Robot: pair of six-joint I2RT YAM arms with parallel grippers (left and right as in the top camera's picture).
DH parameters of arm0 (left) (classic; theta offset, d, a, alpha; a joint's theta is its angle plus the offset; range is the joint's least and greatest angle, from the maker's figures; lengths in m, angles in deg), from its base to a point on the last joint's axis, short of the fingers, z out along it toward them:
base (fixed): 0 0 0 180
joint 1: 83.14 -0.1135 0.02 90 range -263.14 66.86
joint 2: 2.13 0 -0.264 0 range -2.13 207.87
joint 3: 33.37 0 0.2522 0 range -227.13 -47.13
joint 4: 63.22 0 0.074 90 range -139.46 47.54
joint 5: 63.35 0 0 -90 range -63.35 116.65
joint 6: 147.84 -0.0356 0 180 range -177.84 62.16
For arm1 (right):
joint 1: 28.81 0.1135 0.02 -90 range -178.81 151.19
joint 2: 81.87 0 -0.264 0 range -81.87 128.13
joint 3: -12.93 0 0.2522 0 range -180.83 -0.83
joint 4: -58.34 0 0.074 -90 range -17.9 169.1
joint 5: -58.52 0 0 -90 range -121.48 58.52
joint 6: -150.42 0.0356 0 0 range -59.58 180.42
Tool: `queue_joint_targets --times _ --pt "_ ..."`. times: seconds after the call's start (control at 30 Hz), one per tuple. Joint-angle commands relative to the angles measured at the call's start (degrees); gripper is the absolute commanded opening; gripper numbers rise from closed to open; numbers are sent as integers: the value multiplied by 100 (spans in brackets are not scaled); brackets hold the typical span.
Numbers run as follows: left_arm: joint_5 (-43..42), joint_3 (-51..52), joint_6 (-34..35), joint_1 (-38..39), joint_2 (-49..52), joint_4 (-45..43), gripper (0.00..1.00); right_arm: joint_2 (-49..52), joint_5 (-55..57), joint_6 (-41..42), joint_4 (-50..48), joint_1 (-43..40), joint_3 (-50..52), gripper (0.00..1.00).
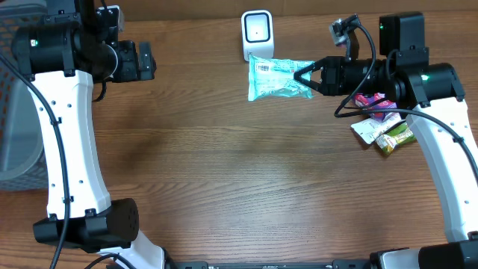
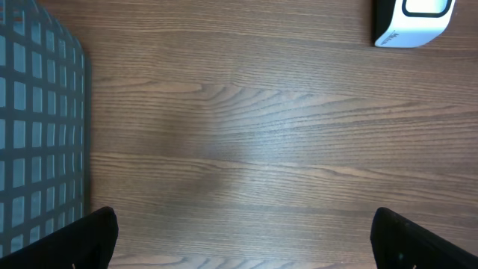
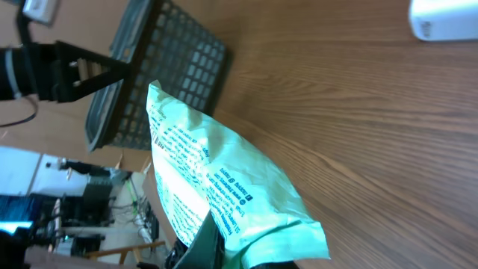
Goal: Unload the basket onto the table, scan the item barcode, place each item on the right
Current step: 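Lift the mint-green wipes pack and carry it toward the scanner, then hold the wipes pack barcode in front of the white scanner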
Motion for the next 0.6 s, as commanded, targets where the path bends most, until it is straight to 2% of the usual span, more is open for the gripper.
queue_joint_targets --times 0.0,0.13,0.37,0.5,0.57 --pt "0 -22 33 28 46 -7 100 -116 629 505 39 -4 -68 4" --pt "2 -22 33 28 46 -7 100 -105 1805 798 433 59 -444 4" --pt "2 -22 33 28 46 -4 100 282 4553 767 1261 588 -2138 4" --pt "2 -22 33 28 46 -4 100 887 6157 361 1318 1233 -2940 4" --pt "2 -22 33 28 46 -7 99 1233 7300 52 1023 1613 -3025 4"
